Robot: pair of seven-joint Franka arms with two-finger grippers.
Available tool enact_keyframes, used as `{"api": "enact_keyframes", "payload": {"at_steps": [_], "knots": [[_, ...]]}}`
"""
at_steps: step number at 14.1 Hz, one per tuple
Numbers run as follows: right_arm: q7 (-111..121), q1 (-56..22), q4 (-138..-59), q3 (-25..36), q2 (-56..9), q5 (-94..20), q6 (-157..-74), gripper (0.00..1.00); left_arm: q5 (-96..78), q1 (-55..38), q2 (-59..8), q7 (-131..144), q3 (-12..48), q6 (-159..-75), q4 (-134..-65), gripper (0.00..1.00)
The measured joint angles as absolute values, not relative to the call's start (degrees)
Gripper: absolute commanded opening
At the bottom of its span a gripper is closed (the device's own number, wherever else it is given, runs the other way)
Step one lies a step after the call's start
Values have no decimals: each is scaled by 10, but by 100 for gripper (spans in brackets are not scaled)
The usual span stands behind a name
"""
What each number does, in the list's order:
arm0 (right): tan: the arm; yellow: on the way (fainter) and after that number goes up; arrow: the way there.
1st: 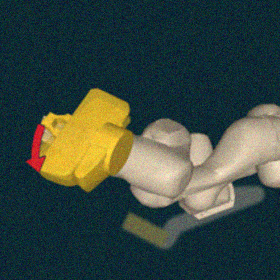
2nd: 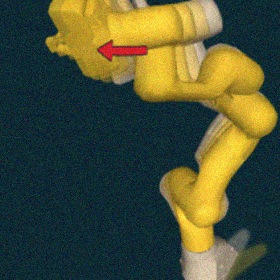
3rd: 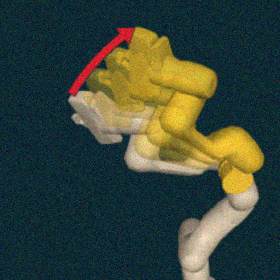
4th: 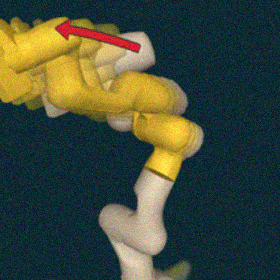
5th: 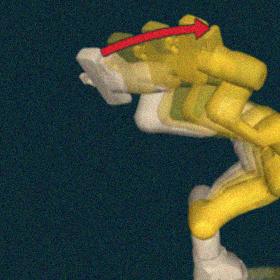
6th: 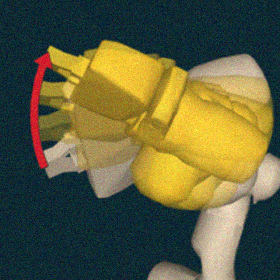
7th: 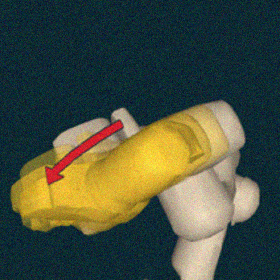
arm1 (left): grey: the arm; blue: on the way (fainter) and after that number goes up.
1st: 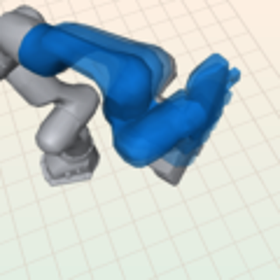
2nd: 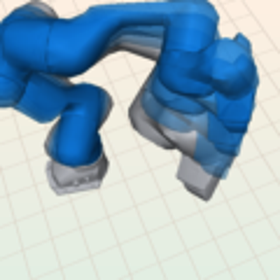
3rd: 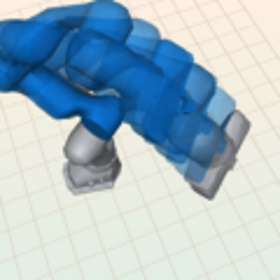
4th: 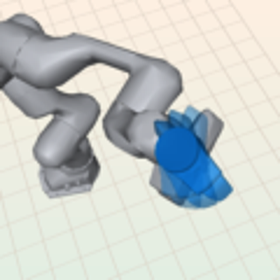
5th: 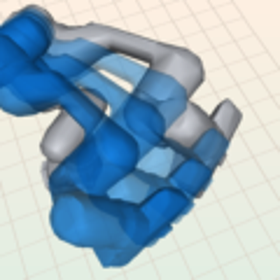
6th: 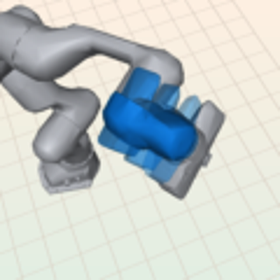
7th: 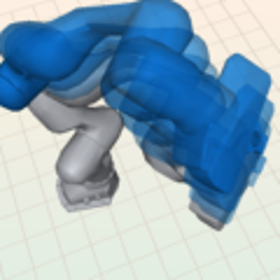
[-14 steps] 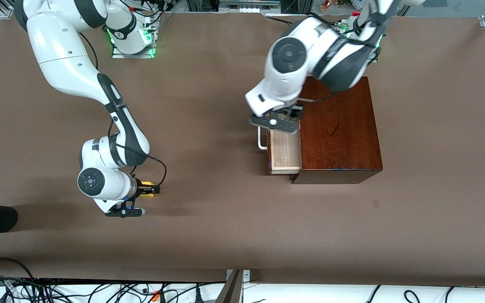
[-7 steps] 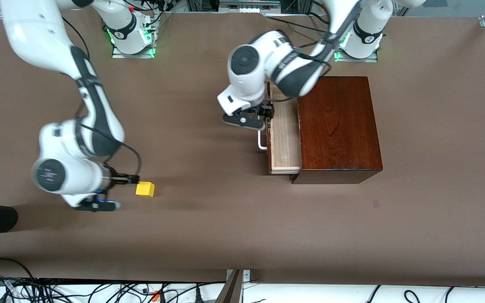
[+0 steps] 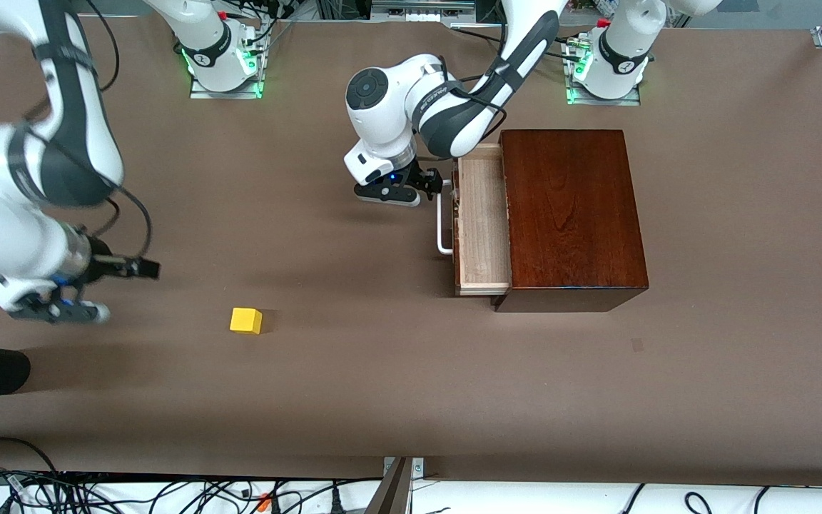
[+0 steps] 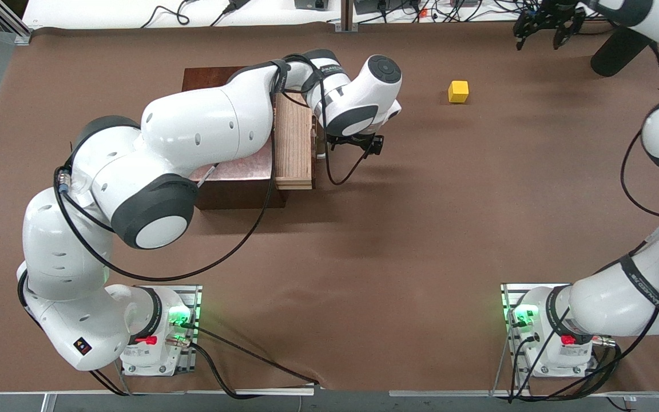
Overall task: Open drawer, take yellow block, close drawer
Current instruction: 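Push the drawer shut with the left gripper while the right gripper withdraws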
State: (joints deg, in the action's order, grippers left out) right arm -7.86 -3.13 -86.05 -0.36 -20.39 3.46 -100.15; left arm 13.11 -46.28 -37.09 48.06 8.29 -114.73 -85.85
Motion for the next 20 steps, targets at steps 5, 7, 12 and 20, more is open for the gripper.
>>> {"api": "enact_keyframes", "payload": {"at_steps": [5, 7, 12, 20], "knots": [[-53, -31, -936, 20, -74, 36, -992, 100, 153, -463, -394, 480, 82, -1191, -858, 100], [-31, -31, -941, 34, -47, 36, -963, 100, 153, -462, -397, 480, 79, -1186, -858, 100], [-11, -32, -944, 44, -2, 36, -881, 100, 153, -455, -397, 480, 73, -1138, -852, 100], [-11, -29, -948, 33, 14, 35, -869, 100, 153, -409, -385, 461, 69, -1086, -840, 100]]}}
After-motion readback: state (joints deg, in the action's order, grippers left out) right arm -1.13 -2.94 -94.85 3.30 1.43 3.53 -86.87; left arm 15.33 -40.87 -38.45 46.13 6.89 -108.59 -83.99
